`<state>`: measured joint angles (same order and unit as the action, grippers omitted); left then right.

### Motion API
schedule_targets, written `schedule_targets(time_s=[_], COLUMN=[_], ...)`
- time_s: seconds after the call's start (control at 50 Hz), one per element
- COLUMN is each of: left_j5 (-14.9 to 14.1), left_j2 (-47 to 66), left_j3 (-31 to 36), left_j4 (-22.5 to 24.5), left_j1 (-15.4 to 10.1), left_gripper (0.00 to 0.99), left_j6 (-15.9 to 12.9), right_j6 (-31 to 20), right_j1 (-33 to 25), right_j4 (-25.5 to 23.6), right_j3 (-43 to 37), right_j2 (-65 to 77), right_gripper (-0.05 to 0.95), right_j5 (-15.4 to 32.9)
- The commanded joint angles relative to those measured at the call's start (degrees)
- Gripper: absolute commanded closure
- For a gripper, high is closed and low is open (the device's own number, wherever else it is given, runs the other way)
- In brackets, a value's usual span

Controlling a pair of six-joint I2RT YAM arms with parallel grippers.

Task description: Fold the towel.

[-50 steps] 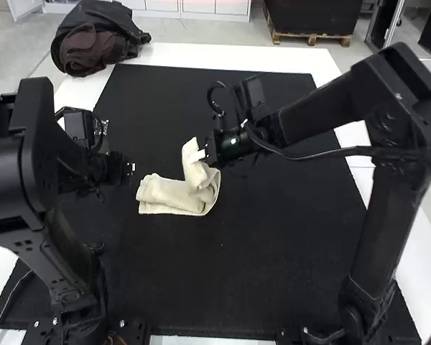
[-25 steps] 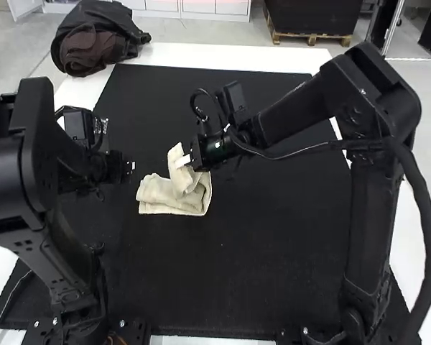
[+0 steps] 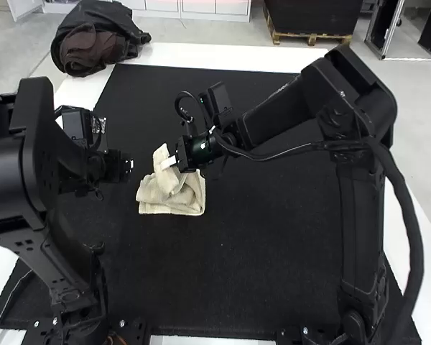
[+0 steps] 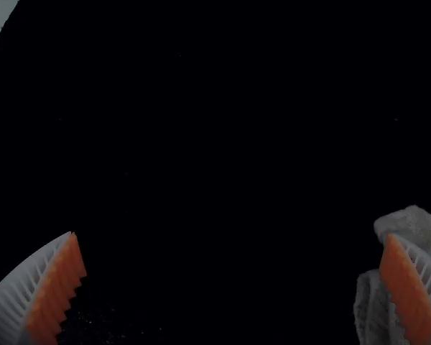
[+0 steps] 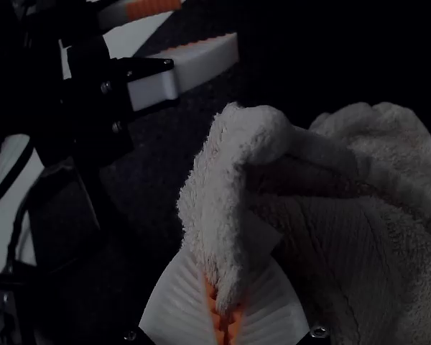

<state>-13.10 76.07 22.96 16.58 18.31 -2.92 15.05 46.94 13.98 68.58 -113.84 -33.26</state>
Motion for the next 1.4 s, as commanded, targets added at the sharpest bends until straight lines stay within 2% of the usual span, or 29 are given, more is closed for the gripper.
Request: schedule_targets(time_s=[0.0, 0.18, 0.46, 0.56, 0.8, 0.94, 1.04, 1.16, 1.24, 1.38], left_j5=[0.01, -0.26, -0.26, -0.26, -0.26, -0.26, -0.26, -0.26, -0.26, -0.26], left_j2=[-0.75, -0.84, -0.84, -0.93, -1.19, -2.33, -3.21, -4.09, -4.44, -4.44], left_j3=[0.24, 0.42, 0.51, 0.42, 0.59, 0.59, 0.51, 0.59, 0.51, 0.33], left_j4=[0.74, 1.35, 1.79, 1.79, 2.41, 2.76, 3.02, 3.20, 3.02, 3.11], left_j1=[0.94, 2.09, 5.25, 5.95, 7.10, 8.06, 8.50, 9.12, 9.47, 9.56], left_gripper=[0.039, 0.039, 0.039, 0.039, 0.039, 0.039, 0.039, 0.039, 0.039, 0.039], left_j6=[0.54, 0.63, 0.46, 0.28, 0.28, 0.37, 0.46, 0.37, 0.37, 0.37], right_j6=[1.12, 1.56, 2.62, 3.06, 4.55, 4.73, 4.73, 4.64, 4.20, 1.65], right_j1=[1.40, 2.46, 3.16, 3.16, 4.04, 4.39, 4.48, 4.39, 3.95, 1.31], right_j4=[0.44, 0.44, 0.79, 1.14, 1.14, 1.14, 1.84, 2.55, 2.55, 1.75], right_j3=[2.53, 4.37, 7.19, 8.24, 10.96, 12.20, 12.55, 13.51, 14.22, 14.22], right_j2=[-1.21, -3.32, -5.87, -6.74, -8.77, -9.64, -9.91, -9.91, -9.56, -7.54], right_gripper=[0.92, 0.92, 0.92, 0.84, 0.83, 0.59, 0.56, 0.28, 0.00, -0.02], right_j5=[-1.20, -1.20, -1.29, -1.29, -1.81, -1.73, -1.90, -1.81, -1.37, 0.12])
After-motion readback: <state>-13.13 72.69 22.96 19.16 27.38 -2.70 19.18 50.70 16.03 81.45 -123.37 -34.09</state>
